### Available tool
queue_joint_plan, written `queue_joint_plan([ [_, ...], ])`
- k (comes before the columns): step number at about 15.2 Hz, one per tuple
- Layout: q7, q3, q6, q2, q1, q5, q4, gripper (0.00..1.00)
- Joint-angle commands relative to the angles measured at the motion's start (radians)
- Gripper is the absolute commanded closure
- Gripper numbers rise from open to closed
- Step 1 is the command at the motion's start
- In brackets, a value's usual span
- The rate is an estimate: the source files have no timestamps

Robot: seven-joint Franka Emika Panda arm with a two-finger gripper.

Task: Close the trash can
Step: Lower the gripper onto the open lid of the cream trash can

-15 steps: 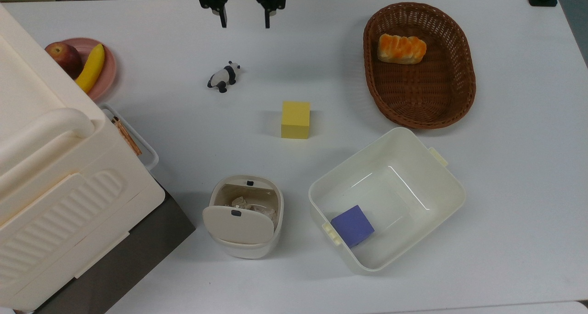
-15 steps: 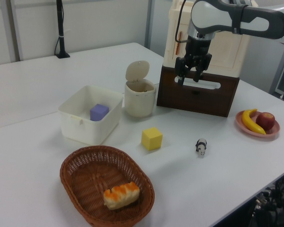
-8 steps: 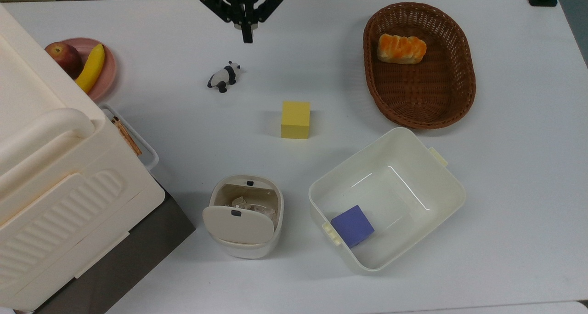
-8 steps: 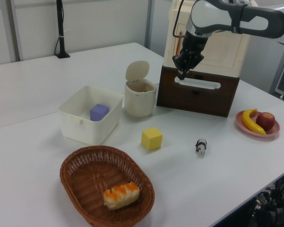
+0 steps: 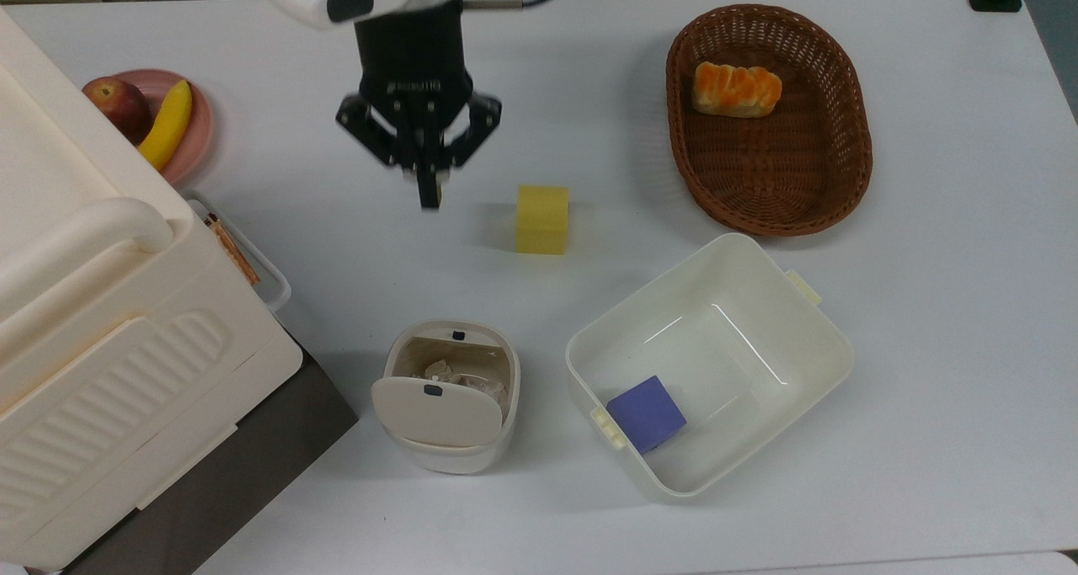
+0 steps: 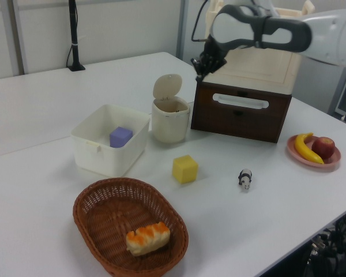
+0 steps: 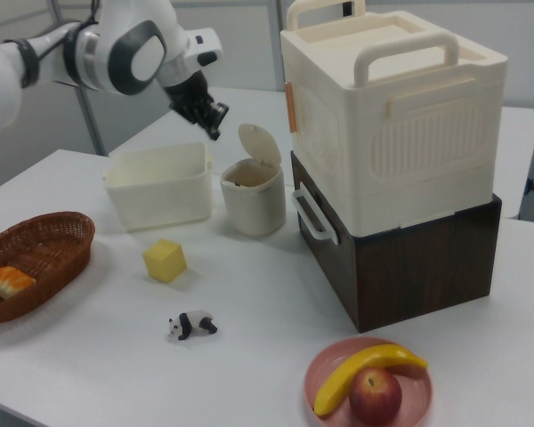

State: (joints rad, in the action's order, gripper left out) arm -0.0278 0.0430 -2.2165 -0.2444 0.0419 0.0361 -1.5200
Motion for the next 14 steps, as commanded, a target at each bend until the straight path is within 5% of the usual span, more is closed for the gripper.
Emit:
queue_joint_plan([
  [1,0.022,-0.003,-0.259,-0.117,0.006,0.015,0.093,1.00],
  [14,0.023,0.006,-0.612,-0.282,0.001,-0.024,0.167,1.00],
])
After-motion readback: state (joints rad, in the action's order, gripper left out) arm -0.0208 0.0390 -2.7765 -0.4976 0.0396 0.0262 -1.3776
